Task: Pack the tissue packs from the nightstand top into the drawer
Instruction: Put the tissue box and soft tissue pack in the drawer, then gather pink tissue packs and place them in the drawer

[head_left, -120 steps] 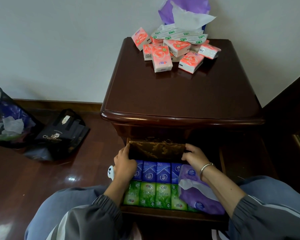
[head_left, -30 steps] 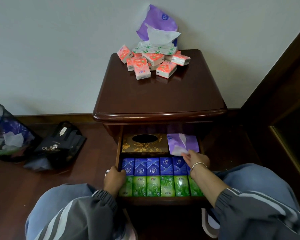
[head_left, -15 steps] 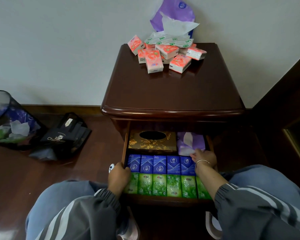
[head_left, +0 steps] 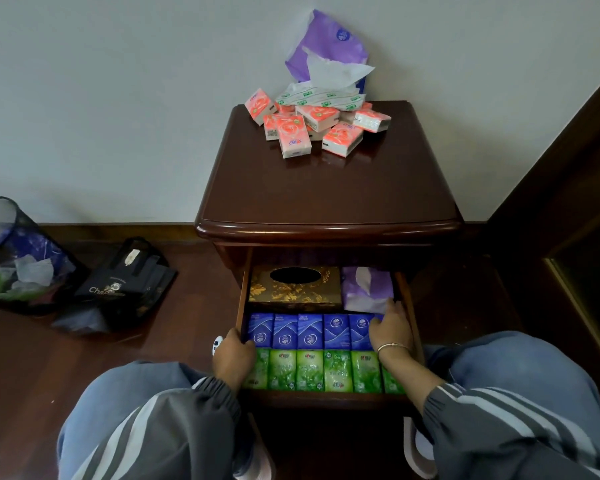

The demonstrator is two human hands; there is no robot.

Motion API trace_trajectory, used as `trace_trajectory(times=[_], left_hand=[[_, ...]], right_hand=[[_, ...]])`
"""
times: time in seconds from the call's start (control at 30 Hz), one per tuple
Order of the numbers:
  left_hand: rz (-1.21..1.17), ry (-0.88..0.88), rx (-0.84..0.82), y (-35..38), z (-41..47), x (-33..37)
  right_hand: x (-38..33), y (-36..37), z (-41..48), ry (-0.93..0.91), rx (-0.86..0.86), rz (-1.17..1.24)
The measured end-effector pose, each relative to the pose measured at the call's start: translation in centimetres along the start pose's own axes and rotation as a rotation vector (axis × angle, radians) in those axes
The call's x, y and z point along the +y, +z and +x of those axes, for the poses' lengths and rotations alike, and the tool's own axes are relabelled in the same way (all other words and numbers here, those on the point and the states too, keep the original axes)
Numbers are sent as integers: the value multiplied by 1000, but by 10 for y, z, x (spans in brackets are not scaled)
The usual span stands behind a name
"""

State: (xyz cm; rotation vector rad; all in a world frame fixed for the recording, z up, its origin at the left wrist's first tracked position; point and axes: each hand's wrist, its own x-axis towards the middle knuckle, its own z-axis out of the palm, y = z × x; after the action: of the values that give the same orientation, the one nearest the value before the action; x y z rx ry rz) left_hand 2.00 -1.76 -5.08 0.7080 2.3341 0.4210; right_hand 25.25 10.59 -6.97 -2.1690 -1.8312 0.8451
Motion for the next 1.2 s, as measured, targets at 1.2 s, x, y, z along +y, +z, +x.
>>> trace_trajectory(times=[1.2], left_hand=[[-852, 248, 65, -67, 59, 60]], right_hand=[[-13, -99, 33, -44, 149, 930]])
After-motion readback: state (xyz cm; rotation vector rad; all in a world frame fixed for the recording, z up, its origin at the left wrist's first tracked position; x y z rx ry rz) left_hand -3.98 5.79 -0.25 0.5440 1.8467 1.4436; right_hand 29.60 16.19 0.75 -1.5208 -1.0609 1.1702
